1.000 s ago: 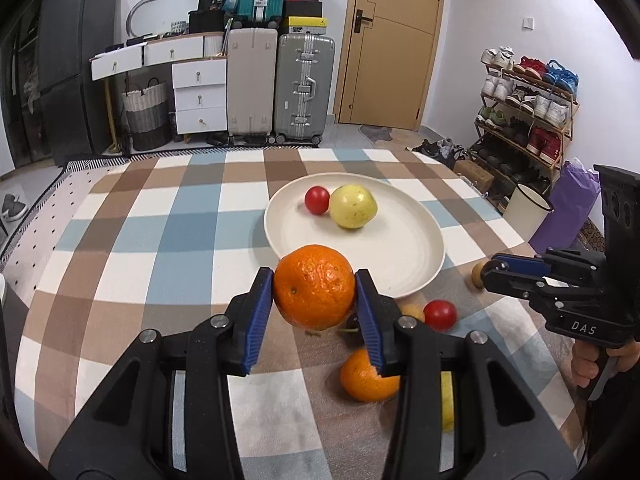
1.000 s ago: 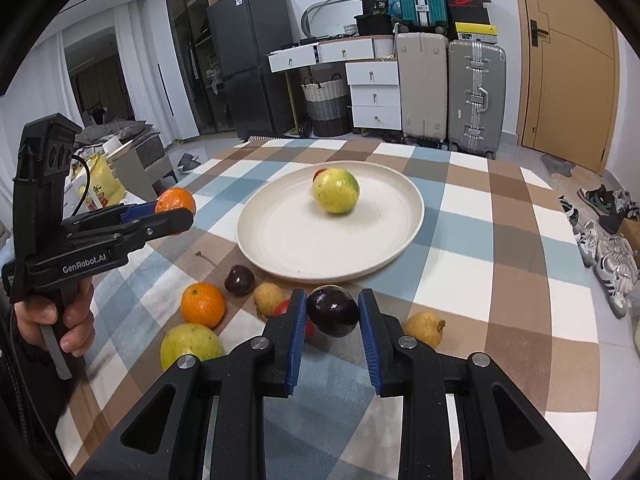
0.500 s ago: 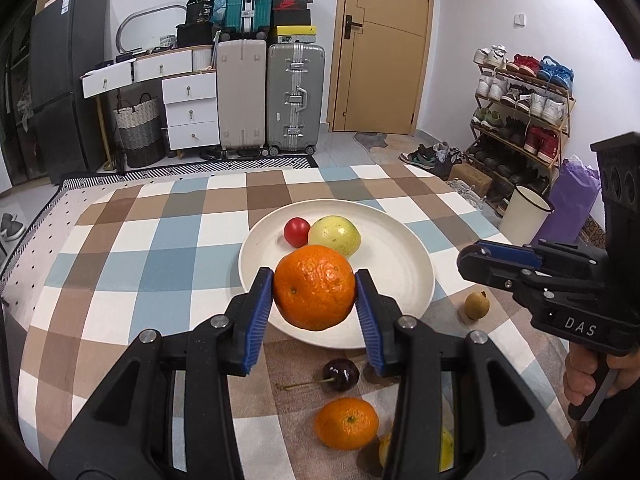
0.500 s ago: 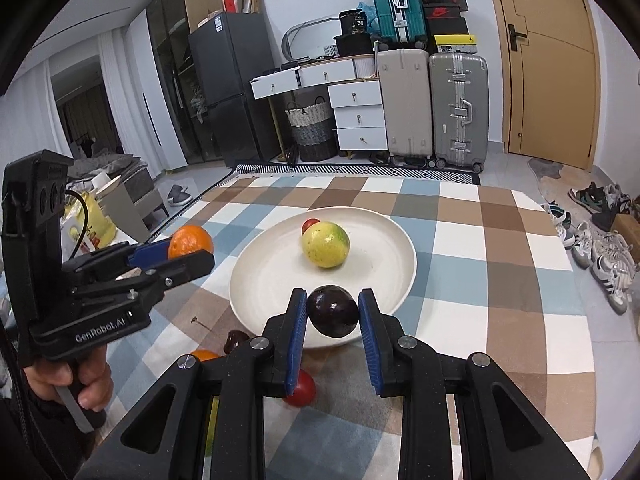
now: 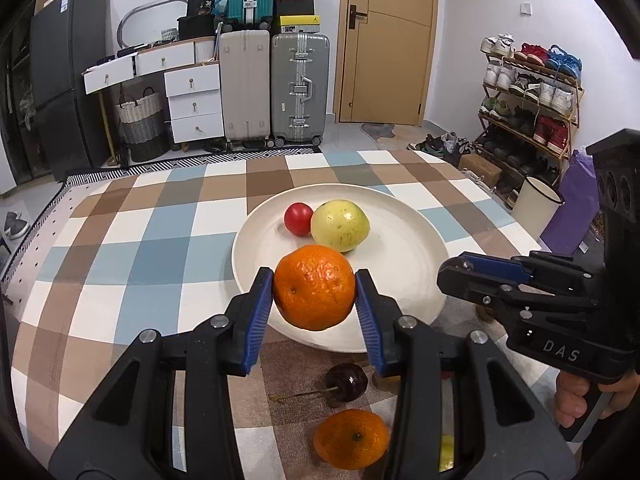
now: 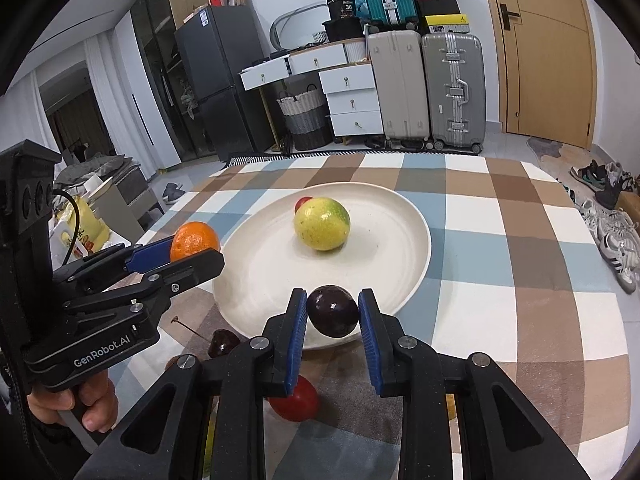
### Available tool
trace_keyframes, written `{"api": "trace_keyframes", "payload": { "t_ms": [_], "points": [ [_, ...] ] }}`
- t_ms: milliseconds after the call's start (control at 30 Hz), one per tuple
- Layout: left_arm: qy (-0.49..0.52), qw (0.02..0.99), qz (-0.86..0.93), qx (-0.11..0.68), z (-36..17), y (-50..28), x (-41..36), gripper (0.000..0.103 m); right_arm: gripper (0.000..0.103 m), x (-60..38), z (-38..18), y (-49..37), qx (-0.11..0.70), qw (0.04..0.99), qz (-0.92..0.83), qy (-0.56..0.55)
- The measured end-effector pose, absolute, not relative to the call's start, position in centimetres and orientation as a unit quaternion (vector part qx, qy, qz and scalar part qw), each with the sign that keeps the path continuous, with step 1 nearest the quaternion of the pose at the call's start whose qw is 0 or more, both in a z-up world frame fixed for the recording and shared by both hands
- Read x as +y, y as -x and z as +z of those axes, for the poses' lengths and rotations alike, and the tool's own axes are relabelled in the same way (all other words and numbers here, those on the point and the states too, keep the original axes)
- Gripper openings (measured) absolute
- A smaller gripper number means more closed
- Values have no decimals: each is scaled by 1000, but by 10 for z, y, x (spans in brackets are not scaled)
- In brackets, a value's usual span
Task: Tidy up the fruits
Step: 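Carry the orange and plum in both grippers over the white plate, then open both grippers to drop the orange and plum onto the plate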
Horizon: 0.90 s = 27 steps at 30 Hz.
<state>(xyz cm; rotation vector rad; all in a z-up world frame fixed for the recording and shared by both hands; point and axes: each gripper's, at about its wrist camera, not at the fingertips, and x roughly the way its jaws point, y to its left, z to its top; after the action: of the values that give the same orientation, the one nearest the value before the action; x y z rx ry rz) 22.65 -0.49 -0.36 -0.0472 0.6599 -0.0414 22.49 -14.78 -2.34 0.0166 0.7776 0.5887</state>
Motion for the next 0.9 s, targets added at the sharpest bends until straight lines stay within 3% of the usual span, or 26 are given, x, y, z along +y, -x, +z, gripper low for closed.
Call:
{"api": "trace_keyframes", "payload": {
  "t_ms": [433, 667, 900],
  "points": [
    [19, 940, -17, 340, -12, -233, -4, 38, 28, -143, -28, -235, 374, 887, 271, -10],
    [24, 944, -18, 328, -7, -230, 1, 38, 46, -153, -21, -231, 360, 898, 252, -7],
    [24, 945, -16, 327, -5, -229, 2, 38, 56, -166, -15, -229, 348, 908, 231, -14]
  ]
}}
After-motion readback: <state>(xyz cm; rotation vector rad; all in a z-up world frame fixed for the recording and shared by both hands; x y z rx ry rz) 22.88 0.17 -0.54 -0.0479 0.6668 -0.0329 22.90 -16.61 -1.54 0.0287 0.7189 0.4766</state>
